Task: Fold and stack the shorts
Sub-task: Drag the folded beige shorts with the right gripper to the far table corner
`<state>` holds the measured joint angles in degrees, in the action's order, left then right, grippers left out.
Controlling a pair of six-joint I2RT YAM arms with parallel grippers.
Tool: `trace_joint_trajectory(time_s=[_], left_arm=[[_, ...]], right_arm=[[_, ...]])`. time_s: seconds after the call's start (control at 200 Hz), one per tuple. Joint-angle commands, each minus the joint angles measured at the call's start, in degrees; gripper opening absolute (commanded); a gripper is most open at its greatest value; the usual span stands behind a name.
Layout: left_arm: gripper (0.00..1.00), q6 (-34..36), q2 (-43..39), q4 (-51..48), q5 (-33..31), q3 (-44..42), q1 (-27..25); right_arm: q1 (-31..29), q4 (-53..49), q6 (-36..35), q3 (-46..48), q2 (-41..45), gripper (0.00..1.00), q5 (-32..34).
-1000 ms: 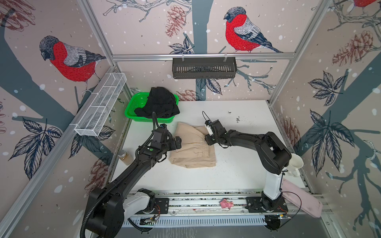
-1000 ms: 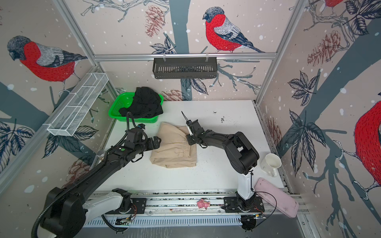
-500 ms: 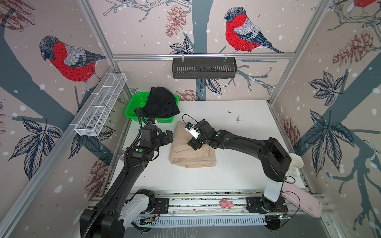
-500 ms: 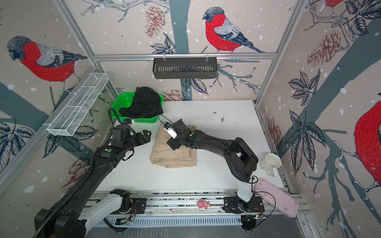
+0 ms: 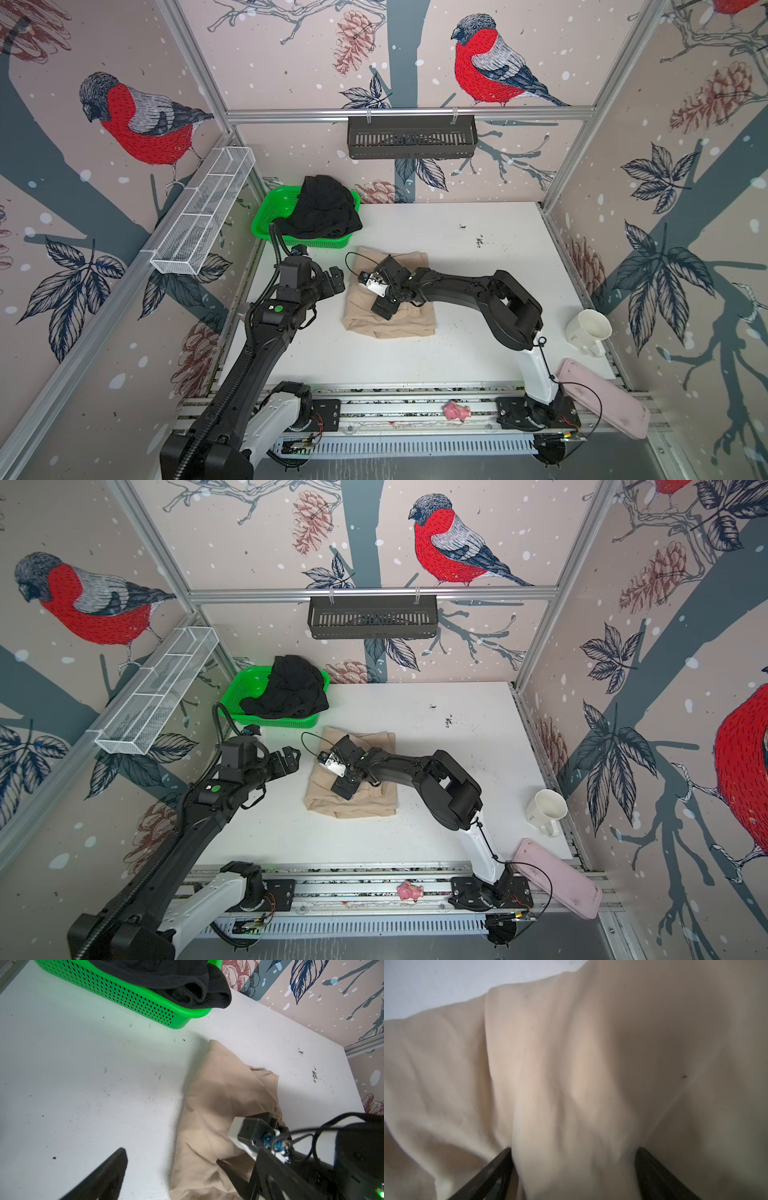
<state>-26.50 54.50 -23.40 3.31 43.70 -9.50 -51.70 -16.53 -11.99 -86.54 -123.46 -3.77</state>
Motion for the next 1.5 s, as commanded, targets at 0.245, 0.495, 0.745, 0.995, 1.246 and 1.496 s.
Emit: trace_joint_trajectory(time_s=[0.245,0.495,0.745,0.995,1.246,1.496], left_arm=[[0.97,0.7,0.9,0.9,1.8,-1.7,0.2],[0.97,0.7,1.7,1.7,2.8,-2.4,0.3],[0.97,0.8,2.1,2.0,4.0,-2.5,0.3],[0.97,1.7,1.5,1.5,3.7,-2.8,0.3],[0.97,1.9,2.2,1.5,4.6,-2.3,0.4],[0.97,1.9,2.3,1.7,3.7,-2.2,0.4]], right_arm=[[14.7,3.2,19.9,0.3,-1.7,0.89,6.9],[28.9,3.2,21.4,-2.0,-3.4,0.89,8.2],[40.3,-4.8,18.5,-15.6,-9.4,0.91,4.8],[49.6,-16.6,14.2,-32.2,-19.1,0.92,8.4],[53.5,-15.3,8.9,-38.3,-23.0,0.93,8.6],[53.5,-13.9,8.5,-42.6,-21.4,0.93,3.9]])
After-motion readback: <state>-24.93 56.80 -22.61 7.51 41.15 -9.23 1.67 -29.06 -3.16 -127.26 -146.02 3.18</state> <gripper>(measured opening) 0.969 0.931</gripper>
